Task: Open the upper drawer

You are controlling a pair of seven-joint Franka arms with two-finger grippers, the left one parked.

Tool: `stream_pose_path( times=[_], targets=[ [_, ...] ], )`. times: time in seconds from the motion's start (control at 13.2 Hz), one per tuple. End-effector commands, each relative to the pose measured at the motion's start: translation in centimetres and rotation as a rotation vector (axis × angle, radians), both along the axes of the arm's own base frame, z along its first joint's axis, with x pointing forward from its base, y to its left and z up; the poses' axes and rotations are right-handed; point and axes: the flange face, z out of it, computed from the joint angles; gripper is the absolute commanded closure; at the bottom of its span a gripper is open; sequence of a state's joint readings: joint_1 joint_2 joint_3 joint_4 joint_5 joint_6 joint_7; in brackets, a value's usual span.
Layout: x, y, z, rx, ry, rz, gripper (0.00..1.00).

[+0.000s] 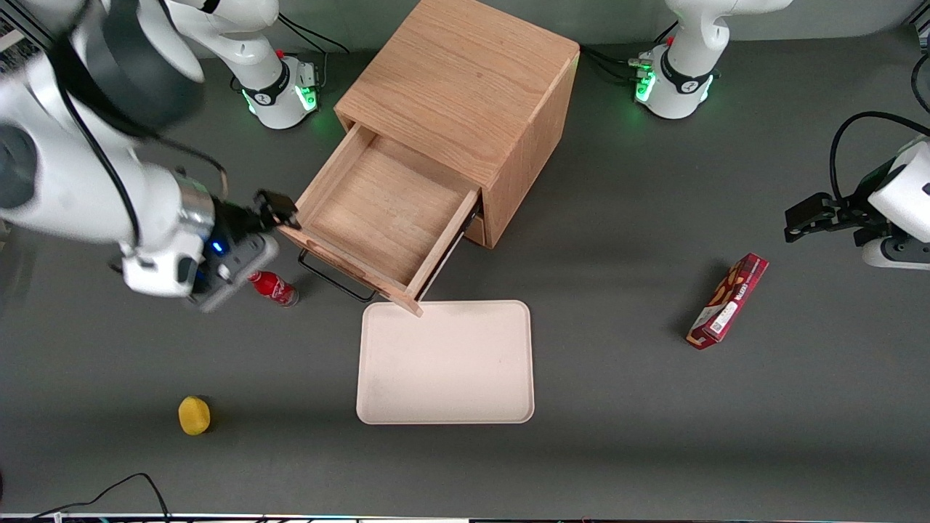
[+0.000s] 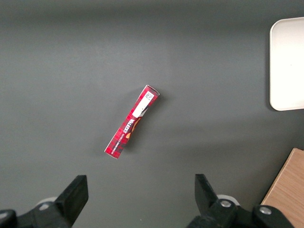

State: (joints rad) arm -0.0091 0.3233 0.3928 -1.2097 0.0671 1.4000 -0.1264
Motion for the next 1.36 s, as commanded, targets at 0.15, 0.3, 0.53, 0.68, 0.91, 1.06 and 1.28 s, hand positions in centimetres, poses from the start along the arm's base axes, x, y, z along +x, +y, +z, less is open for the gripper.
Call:
stream_pose_path(
  times=[0.15,0.3,0.53,0.68,0.91,1.06,1.28],
  targets=[
    [-2.9,-6.7,3.8,-0.153,0.003,-0.375,0.0],
    [-4.7,-9.5,3.7,-0.188,0.019,-0.433,0.0],
    [-8.4,-13.4,0.9,-0.2,-0.035,-0.505,0.0],
    [-10.4,-14.2,-0.9,-0.187,-0.103,-0.53,0.0],
    [-10.5,-15.4,-1.5,-0.193,-0.134,-0.531,0.0],
    [-9.4,-15.5,-0.8,-0.235,-0.156,-0.517,0.0],
    [-9.0,-16.1,0.6,-0.225,-0.179,-0.532,0.0]
  ],
)
